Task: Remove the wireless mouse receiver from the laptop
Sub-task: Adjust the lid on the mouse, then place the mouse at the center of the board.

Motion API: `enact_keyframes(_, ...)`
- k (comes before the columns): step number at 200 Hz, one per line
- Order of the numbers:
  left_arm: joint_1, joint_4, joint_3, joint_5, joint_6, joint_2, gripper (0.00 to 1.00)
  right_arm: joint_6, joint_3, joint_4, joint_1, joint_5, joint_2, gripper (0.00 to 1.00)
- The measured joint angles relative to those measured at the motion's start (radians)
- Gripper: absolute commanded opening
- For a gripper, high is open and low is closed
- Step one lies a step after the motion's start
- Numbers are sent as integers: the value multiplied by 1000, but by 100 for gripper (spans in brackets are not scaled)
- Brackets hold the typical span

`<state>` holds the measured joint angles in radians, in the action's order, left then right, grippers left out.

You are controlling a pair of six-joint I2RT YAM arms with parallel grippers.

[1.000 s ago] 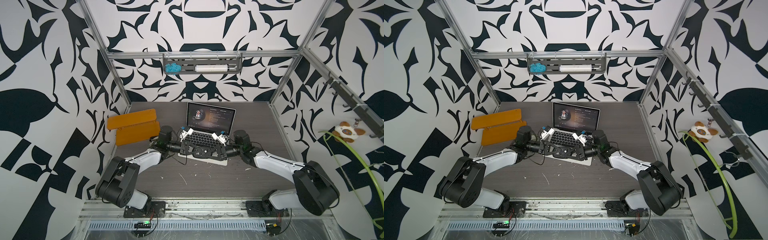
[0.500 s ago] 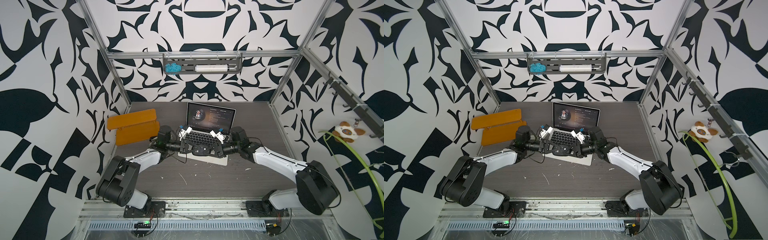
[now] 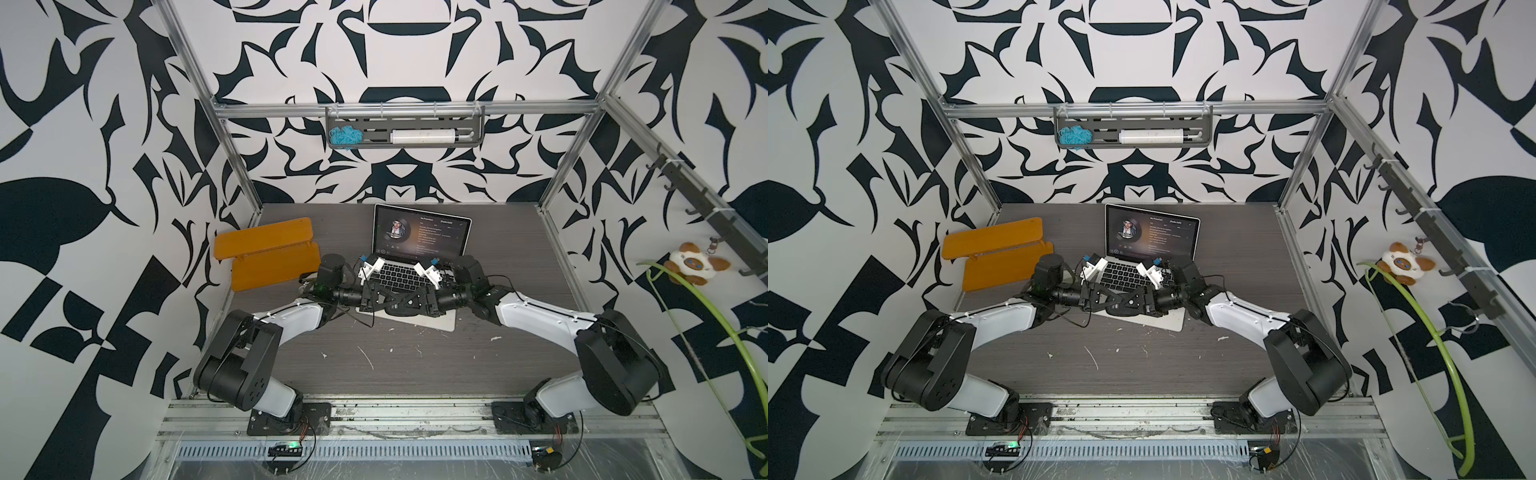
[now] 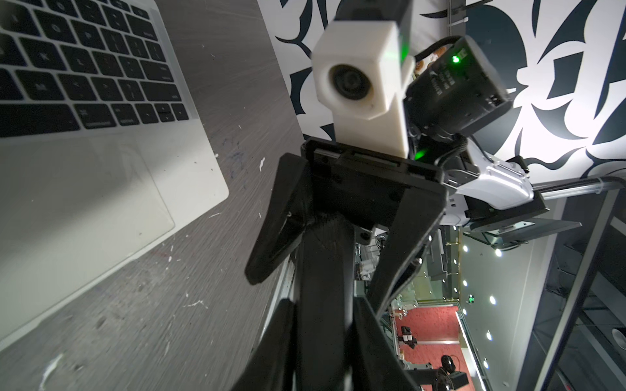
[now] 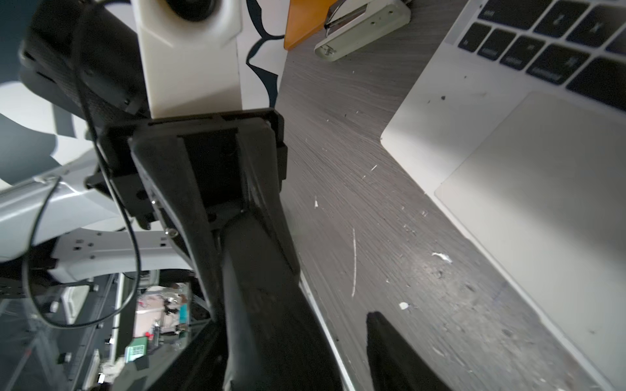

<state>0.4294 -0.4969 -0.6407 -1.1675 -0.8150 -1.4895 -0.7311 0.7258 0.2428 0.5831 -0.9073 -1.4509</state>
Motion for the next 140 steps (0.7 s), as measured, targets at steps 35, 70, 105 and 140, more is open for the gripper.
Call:
enact_keyframes(35, 10, 40, -21, -32, 39, 2, 0, -149, -102, 195, -111, -80, 58, 71)
enact_keyframes(70, 10, 58, -22, -46, 53, 2, 0, -243, -121, 335, -100, -129, 41, 67)
enact_keyframes(105, 10, 69, -22, -50, 57, 3, 0, -275, -121, 385, -50, -143, -15, 60)
enact_keyframes(140, 10, 79, -22, -49, 57, 3, 0, -293, -114, 416, -18, -150, -61, 46)
